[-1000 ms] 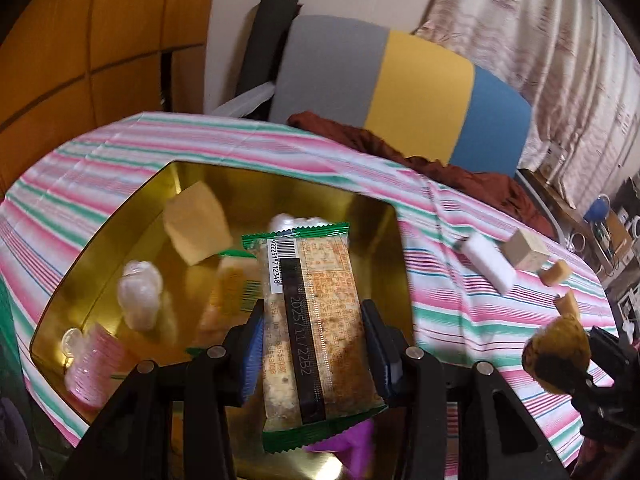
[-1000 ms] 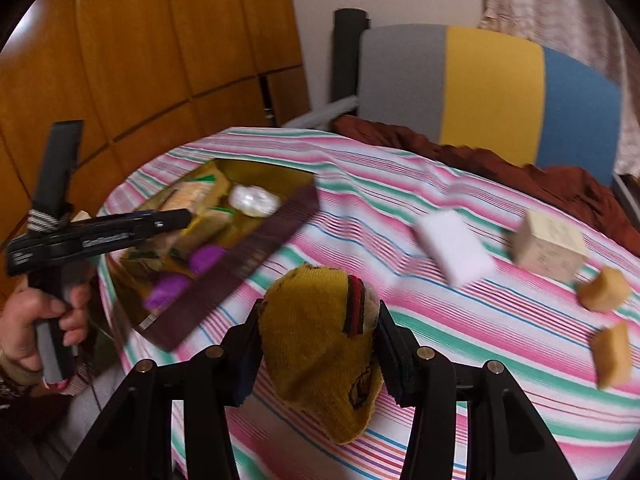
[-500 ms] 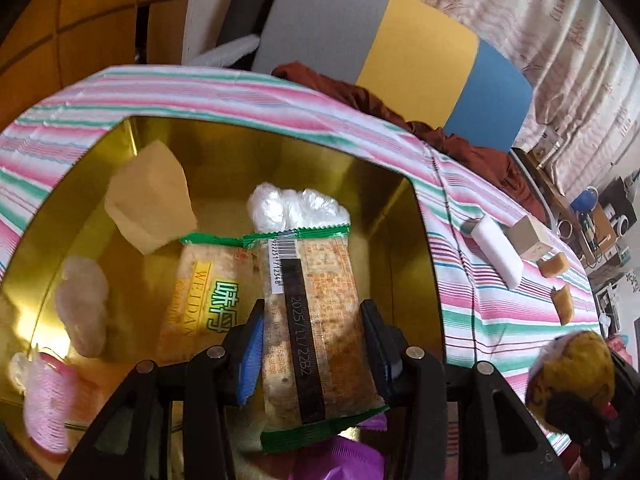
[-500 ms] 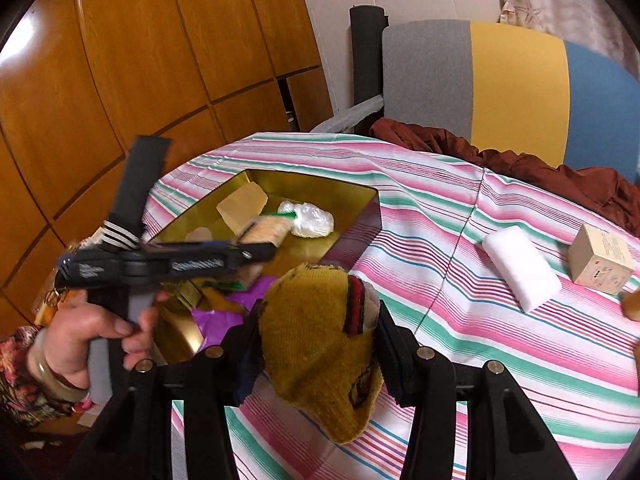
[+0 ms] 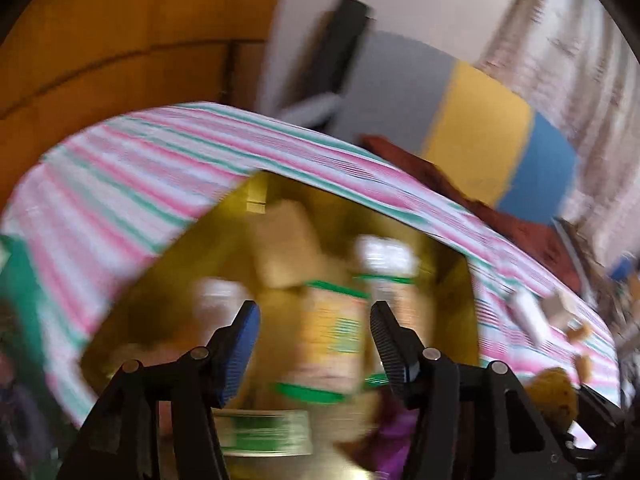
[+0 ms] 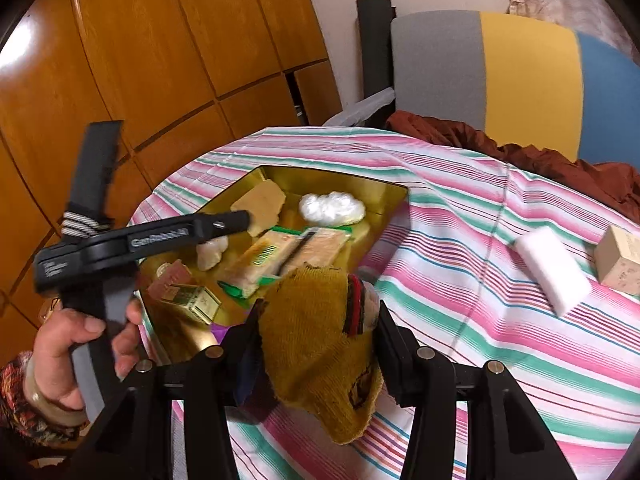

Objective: Organize objects
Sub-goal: 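Open both grippers over the gold tray to drop the cracker packet and yellow item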

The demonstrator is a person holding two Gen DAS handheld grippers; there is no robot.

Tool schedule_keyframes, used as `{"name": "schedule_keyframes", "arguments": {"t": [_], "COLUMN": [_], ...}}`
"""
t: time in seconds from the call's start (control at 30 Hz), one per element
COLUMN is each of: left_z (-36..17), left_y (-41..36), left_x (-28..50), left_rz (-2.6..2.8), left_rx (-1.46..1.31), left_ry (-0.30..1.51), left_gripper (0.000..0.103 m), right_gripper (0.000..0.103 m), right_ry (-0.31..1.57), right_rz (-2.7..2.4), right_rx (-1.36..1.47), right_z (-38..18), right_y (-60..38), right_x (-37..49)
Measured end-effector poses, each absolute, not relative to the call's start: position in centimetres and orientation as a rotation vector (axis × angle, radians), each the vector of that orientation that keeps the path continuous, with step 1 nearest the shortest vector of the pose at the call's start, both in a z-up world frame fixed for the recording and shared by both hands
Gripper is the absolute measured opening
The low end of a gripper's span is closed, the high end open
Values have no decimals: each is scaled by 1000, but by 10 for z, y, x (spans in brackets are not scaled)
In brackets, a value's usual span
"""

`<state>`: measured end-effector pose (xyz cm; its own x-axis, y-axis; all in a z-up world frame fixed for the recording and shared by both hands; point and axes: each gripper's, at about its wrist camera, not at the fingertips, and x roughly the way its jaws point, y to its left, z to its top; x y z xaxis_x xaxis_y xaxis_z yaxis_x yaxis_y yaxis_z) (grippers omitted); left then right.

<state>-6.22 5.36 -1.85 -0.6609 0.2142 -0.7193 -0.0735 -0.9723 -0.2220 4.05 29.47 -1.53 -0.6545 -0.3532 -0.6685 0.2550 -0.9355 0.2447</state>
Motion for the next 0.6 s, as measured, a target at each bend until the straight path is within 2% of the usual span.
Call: {"name": "schedule_keyframes", "arguments": {"t": [0.2,0.6], "left_z": [-18,-5], "left_y": [1,-15], "left_x": [-60,-64], "left_rz": [2809,2836], "left_rx": [-1237,-1194], "left_ry": [-415,-447], "left_gripper": [58,58], "right_gripper": [51,51], "right_ry": [-132,-63], "right_rz": [-2520,-2442], "right_rx": [1089,1156], "right_z": [-16,-31], "right_y": [259,188], "right_x": [25,-7]}}
